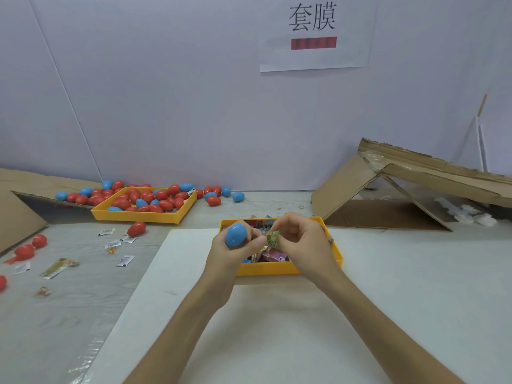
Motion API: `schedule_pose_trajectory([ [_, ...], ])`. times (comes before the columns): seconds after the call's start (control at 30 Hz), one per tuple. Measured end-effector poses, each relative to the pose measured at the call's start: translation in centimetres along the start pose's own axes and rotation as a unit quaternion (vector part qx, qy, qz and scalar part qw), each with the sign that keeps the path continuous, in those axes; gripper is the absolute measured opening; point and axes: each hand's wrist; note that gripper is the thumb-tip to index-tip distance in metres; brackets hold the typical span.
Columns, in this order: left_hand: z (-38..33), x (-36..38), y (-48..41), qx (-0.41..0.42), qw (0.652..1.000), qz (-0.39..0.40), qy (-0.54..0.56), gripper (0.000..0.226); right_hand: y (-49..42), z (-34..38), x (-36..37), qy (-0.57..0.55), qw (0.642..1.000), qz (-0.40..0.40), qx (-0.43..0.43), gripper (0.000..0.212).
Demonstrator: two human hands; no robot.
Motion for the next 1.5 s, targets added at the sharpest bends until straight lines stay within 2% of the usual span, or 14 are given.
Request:
schedule_pose_trajectory([
  [0.13, -0.1, 0.0, 0.0, 0.007, 1.000, -0.009, 0.017, 0.031, 0.0, 0.1, 0.0, 0.020, 1.000, -0.015, 0.014, 0.022],
  [0.23, -0.3, -0.1, 0.1, 0.013, 0.999, -0.001, 0.041, 0.026, -0.2, 0.1, -0.2, 0.027, 0.999, -0.022, 0.018, 0.022],
  [0.33, -0.7, -0.2, 0.1, 0.013, 0.997, 0.015, 0.069, 0.031, -0.3, 0.2, -0.2, 0.007, 0.999, -0.020, 0.032, 0.021],
  [0.47, -0.6, -0.1, 0.3, -0.004, 0.996, 0.041, 0.081, 0.027, -0.3, 0.2, -0.4, -0.053, 0.994, 0.020, 0.089, 0.014],
  [0.57, -0.7, 0.2, 0.5, -0.015, 0.994, 0.054, 0.094, 0.018, -0.3, 0.0, -0.4, -0.062, 0.993, 0.021, 0.099, 0.017],
  [0.77, -0.5, 0.2, 0.2, 0.005, 0.999, 0.032, -0.012, 0.038, -0.6, -0.6, -0.7, -0.067, 0.993, -0.014, 0.098, 0.031],
  [0.8, -0.4, 0.2, 0.2, 0.003, 0.999, 0.030, -0.027, 0.035, -0.7, -0.6, -0.9, -0.070, 0.992, -0.020, 0.102, 0.031],
  [0.9, -0.1, 0.1, -0.1, -0.019, 0.998, 0.021, -0.062, 0.007, -1.0, -0.9, -1.3, -0.079, 0.989, -0.008, 0.127, 0.031],
  [1.0, 0.0, -0.1, -0.2, -0.031, 0.997, 0.011, -0.068, 0.018, -1.2, -1.2, -1.6, -0.083, 0.985, 0.023, 0.150, 0.031],
  [1.1, 0.0, -0.1, -0.2, -0.019, 0.995, 0.000, -0.096, 0.020, -1.1, -1.3, -1.5, -0.034, 0.991, 0.020, 0.126, 0.033],
  [1.23, 0.1, -0.2, -0.4, -0.020, 0.994, -0.021, -0.103, 0.023, -0.8, -1.1, -1.2, 0.134, 0.991, -0.014, 0.007, 0.036],
  [1.37, 0.1, -0.5, -0.5, -0.040, 0.999, -0.001, -0.017, 0.030, -0.9, -1.0, -1.5, 0.144, 0.988, -0.009, -0.047, 0.045],
  [1.5, -0.2, -0.6, -0.4, -0.063, 0.996, 0.027, 0.063, 0.024, -1.2, -0.7, -2.5, 0.088, 0.992, 0.080, -0.035, 0.049],
])
Point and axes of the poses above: each hand's wrist, its own y-axis away from the middle knuckle, its own x-axis out of the palm, z = x × y, and after that the axes turned 5 degrees about -z, right-handed
